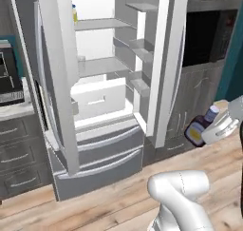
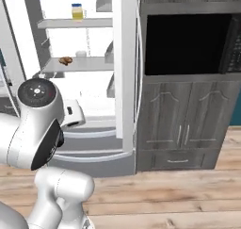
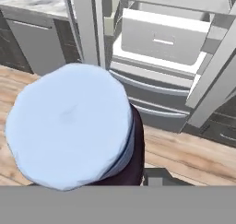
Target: Place the condiment bottle and mayonnaise from the counter to the top shelf of the fridge. If the existing items in the fridge are on the top shelf, move them to other shelves.
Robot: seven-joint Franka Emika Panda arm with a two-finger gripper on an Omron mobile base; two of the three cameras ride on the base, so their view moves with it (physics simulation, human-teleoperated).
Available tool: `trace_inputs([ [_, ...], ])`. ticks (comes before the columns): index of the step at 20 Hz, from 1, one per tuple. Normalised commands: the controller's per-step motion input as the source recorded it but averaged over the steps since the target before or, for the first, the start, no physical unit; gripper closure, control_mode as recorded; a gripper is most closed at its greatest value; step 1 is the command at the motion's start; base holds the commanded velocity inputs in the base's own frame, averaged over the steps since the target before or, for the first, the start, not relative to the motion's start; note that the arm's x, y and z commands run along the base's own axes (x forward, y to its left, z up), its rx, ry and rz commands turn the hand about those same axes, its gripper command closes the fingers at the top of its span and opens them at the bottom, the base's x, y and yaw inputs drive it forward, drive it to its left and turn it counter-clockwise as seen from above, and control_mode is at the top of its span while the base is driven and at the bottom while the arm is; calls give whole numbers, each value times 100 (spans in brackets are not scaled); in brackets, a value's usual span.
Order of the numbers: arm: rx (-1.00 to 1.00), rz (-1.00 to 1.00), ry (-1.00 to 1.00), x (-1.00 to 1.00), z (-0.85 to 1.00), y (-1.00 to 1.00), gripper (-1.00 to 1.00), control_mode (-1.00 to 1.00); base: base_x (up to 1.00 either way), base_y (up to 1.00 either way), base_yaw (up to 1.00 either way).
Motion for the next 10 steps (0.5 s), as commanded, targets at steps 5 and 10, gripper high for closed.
trace_inputs([
  [5,0,0,0,0,0,0,100,100,23,-66,55],
  [10,0,0,0,0,0,0,100,100,-14,17,34],
])
